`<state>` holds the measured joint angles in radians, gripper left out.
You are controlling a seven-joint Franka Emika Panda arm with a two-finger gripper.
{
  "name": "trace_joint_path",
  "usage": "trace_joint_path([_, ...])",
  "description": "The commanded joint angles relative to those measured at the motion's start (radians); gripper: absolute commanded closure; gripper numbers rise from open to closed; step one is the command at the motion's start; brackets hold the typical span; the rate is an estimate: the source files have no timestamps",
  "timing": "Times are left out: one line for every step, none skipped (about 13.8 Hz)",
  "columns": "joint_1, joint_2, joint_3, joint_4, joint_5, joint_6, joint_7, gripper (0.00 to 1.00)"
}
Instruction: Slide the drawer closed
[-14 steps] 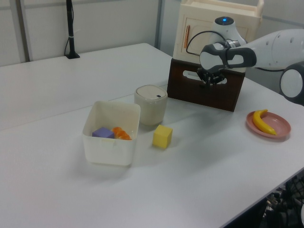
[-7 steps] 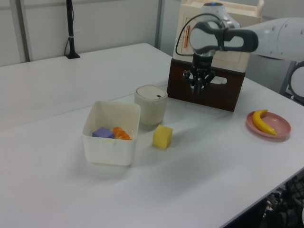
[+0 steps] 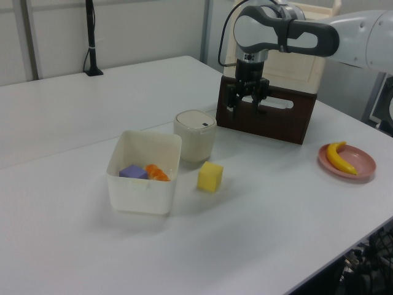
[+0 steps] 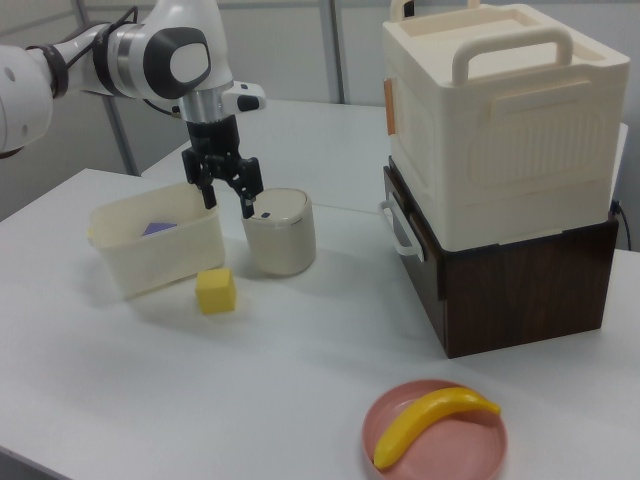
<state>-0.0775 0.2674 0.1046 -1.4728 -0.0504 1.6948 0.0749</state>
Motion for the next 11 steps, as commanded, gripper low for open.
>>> trace_joint_path([-0.004, -0.014, -0.013, -0.043, 0.021, 0.0, -0.148, 0.0])
trace_joint_path([-0.004, -0.016, -0.013, -0.044, 0.021, 0.0, -0.15, 0.0])
trace_joint_path([-0.002, -0.016, -0.013, -0.044, 0.02, -0.001, -0.15, 0.0])
trace_joint_path([-0.002, -0.014, -0.014, -0.044, 0.02, -0.001, -0.146, 0.0])
trace_joint_path([-0.004, -0.014, -0.014, -0.041, 0.017, -0.001, -0.141, 0.0])
trace_joint_path([-0.004, -0.013, -0.016, -0.04, 0.014, -0.001, -0.135, 0.0])
trace_joint_path([-0.005, -0.013, -0.016, -0.038, 0.012, -0.001, -0.12, 0.0])
trace_joint_path([-0.005, -0.013, -0.016, -0.04, 0.011, -0.001, -0.11, 0.0])
trace_joint_path([-0.005, -0.014, -0.016, -0.041, 0.009, -0.001, -0.101, 0.0])
trace_joint_path([-0.004, -0.013, -0.016, -0.041, 0.006, 0.002, -0.084, 0.0])
trace_joint_path([-0.002, -0.013, -0.016, -0.043, 0.004, 0.002, -0.078, 0.0])
